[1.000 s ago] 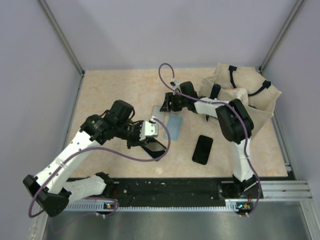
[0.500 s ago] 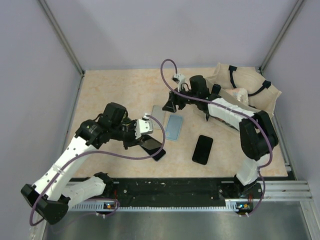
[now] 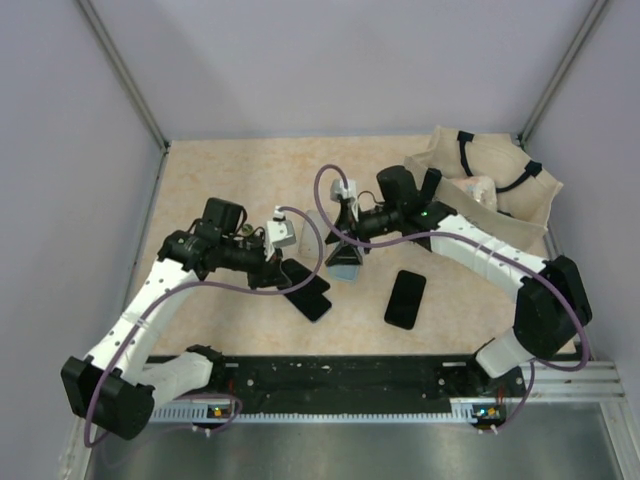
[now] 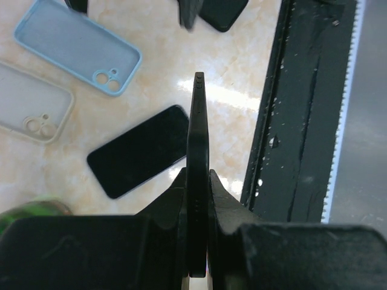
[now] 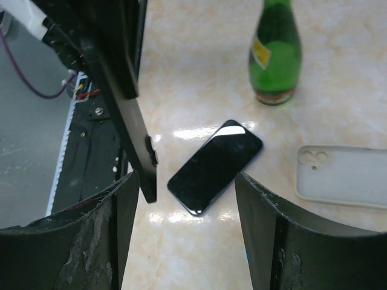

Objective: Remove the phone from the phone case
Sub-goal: Place the phone at the center of the board.

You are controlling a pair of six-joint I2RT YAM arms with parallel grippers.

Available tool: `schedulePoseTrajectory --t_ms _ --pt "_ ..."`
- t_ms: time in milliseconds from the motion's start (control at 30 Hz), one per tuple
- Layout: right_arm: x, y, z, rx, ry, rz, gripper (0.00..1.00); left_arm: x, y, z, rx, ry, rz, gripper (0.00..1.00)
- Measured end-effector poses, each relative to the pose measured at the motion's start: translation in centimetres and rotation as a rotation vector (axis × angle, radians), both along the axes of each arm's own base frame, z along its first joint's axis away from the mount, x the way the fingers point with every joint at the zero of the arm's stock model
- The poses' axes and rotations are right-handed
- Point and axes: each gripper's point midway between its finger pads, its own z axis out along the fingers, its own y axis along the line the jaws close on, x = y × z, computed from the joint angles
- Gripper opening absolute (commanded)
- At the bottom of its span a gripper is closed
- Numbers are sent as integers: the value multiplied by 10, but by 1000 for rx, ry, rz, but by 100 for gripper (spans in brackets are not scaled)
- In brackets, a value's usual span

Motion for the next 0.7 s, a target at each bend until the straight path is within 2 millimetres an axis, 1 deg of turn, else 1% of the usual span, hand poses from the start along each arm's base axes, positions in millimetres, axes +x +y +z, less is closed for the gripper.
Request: schedulePoseTrajectory --t_ms 100,167,267,367,433,500,667,700 --pt "-23 11 -3 -7 5 76 64 -3 -10 0 -54 47 -25 0" --pt "-33 16 -5 -7 10 114 64 -4 -14 -1 -78 66 -27 0" --pt "-42 23 -12 -12 26 151 62 -1 -18 -2 -110 78 -18 0" --pt "-47 27 -18 -20 42 172 58 2 -22 -3 -135 82 -4 0" --pt "-51 30 -22 -27 55 189 51 4 -24 -4 -148 87 4 0" --pt "-56 34 -26 -32 68 205 41 7 -26 -3 -158 86 11 0" --pt "-61 40 -31 -36 97 233 12 14 -30 0 -184 66 26 0" --pt "-60 41 -31 -37 98 231 5 15 -30 0 -187 71 30 0"
